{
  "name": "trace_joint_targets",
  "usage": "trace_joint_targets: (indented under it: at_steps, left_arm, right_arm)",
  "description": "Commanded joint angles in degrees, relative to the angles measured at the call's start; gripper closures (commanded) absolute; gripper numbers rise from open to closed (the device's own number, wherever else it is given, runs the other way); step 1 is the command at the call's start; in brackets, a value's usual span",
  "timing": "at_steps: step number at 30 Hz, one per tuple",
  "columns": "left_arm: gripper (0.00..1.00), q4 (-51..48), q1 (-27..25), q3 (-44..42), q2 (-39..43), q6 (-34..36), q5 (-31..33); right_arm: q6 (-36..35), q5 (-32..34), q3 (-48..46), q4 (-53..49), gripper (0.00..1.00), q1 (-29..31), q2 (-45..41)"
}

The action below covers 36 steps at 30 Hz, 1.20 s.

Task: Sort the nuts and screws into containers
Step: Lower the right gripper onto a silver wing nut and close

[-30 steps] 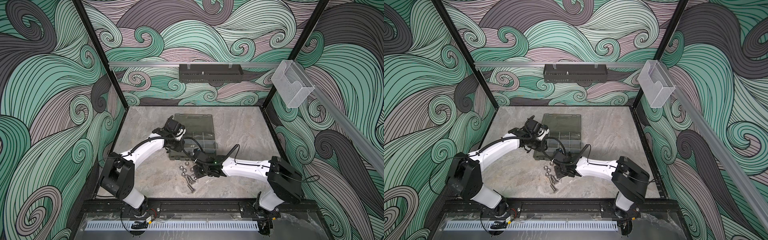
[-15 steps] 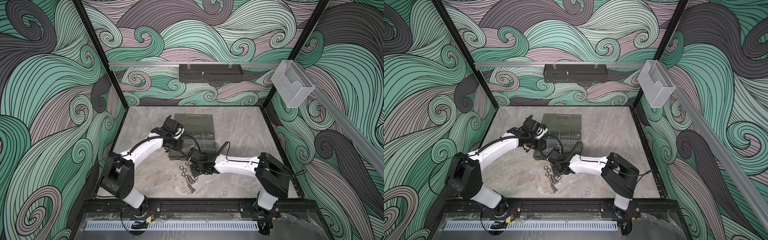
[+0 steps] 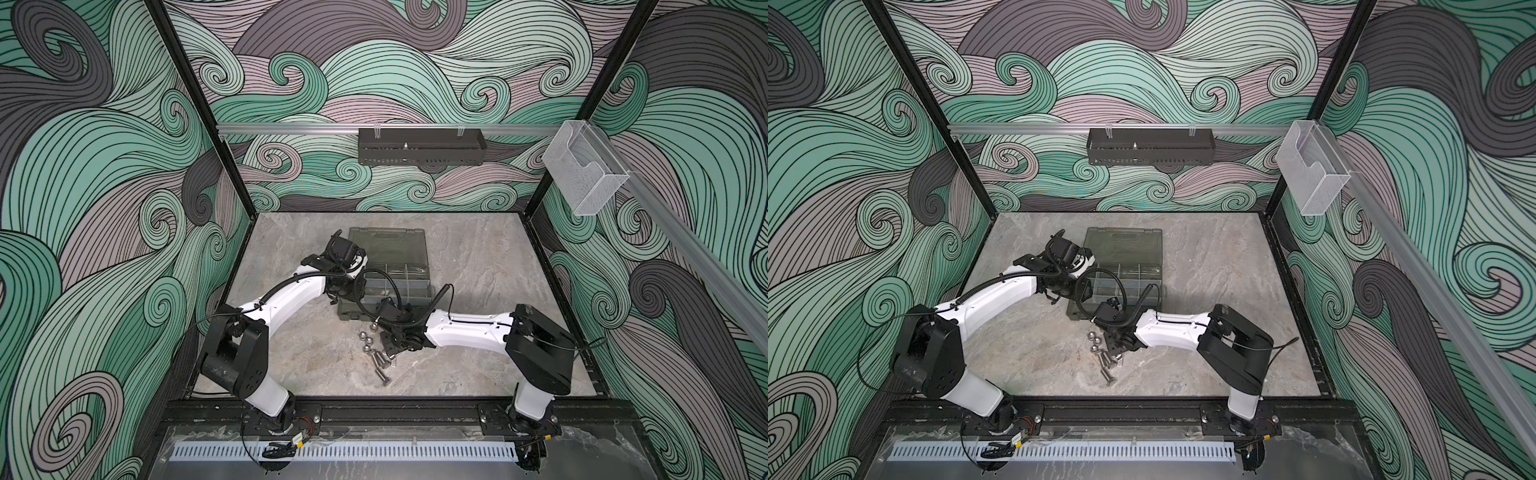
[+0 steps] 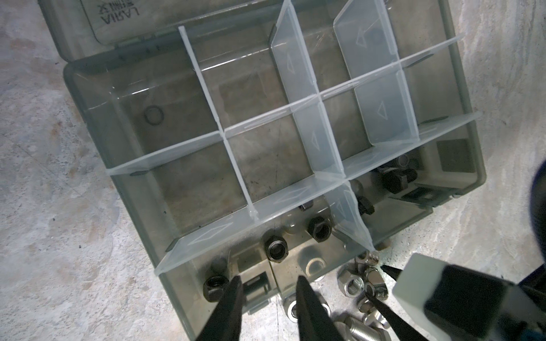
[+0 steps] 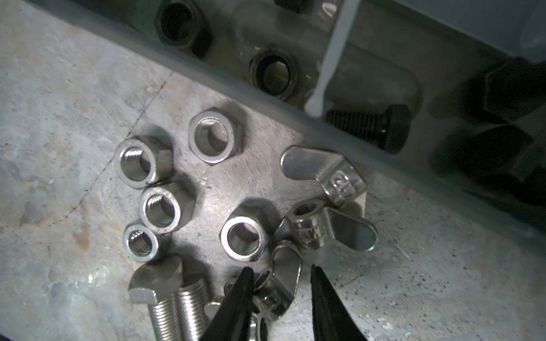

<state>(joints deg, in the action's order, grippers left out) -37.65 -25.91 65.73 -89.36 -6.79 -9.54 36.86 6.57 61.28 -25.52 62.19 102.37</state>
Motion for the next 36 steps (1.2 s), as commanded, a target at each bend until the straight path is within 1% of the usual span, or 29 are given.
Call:
trace_joint_targets:
  at_steps: [1, 14, 23, 33, 36]
  left_arm:
    - [0.65, 0.63, 0.51, -0.17, 1.04, -0.42, -1.03]
    - [0.65, 0.61, 0.57, -0.16, 1.02, -0.54, -1.25]
    - [0.65, 0.57, 0.69, -0.17, 1.36, -0.54, -1.14]
    - [0.65, 0.58, 0.73, -0.17, 1.38, -0.58, -1.1]
    - [0.65, 0.55, 0.77, -0.15, 1.38, -0.58, -1.11]
  right_arm:
    - [0.32, -0.15, 1.13, -1.64, 0.65, 0.44, 1.34]
    - [0.84, 2.15, -0.36, -3.21, 0.67, 0.38, 0.03]
    - [1.11, 2.44, -1.11, -3.19, 0.74, 0.21, 0.38]
    - [1.26, 2.53, -1.78, -3.14, 0.75, -0.01, 1.67]
    - [1.15, 2.88, -2.16, -3.08, 0.77, 0.05, 0.95]
